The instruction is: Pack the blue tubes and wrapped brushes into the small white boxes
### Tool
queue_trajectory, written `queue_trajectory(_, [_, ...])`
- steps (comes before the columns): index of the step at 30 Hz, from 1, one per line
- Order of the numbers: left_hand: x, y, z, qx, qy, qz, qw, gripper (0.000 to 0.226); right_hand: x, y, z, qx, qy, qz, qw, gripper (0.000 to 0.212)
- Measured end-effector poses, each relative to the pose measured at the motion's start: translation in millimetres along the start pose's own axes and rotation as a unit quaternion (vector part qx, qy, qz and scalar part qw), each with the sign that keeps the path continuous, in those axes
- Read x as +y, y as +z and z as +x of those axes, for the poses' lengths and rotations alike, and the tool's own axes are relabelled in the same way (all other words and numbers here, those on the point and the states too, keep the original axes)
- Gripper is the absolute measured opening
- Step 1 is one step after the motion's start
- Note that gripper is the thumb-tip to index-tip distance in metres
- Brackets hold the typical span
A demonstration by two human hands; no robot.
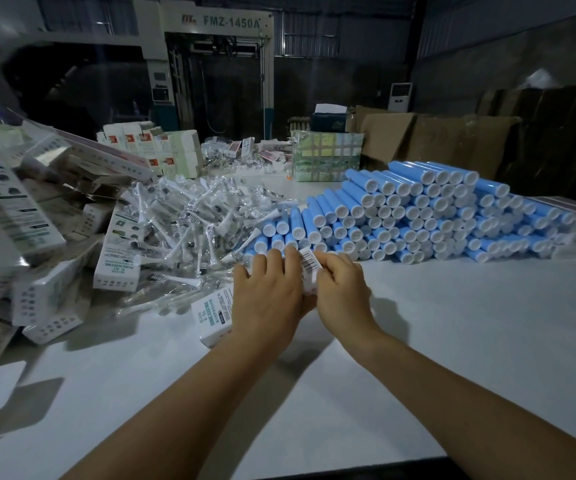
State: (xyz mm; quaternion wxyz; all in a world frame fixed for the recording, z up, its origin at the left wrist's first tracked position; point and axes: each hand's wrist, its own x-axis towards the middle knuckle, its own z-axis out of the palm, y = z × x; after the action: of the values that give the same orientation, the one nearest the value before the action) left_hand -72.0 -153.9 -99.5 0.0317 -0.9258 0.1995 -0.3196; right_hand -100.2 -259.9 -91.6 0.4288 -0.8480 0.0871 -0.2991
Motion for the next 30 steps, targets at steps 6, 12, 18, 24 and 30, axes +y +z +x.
queue_trajectory(6, [-2.9, 2.1, 4.5, 0.002, -0.017, -0.015, 1.0, 0.082, 5.0, -6.9, 6.4, 0.051, 0.065, 0.115, 0.99, 0.057])
queue_trajectory(12, [2.3, 4.2, 5.7, 0.007, -0.026, -0.016, 1.0, 0.08, 4.4, -9.9, 9.5, -0.191, 0.276, 0.59, 0.735, 0.029])
queue_trajectory(18, [6.2, 0.0, 3.0, 0.005, 0.019, -0.026, 0.999, 0.078, 12.1, -5.4, 7.2, -0.035, 0.054, 0.231, 0.971, 0.022])
queue_trajectory(24, [8.5, -5.0, -1.3, 0.052, 0.022, -0.025, 0.998, 0.05, 15.9, -7.7, 2.5, -0.066, -0.138, -0.034, 0.988, 0.042])
queue_trajectory(30, [0.7, 0.2, 0.4, 0.063, 0.025, -0.017, 0.998, 0.075, 8.0, -10.0, 7.6, -0.139, 0.131, 0.373, 0.908, 0.036])
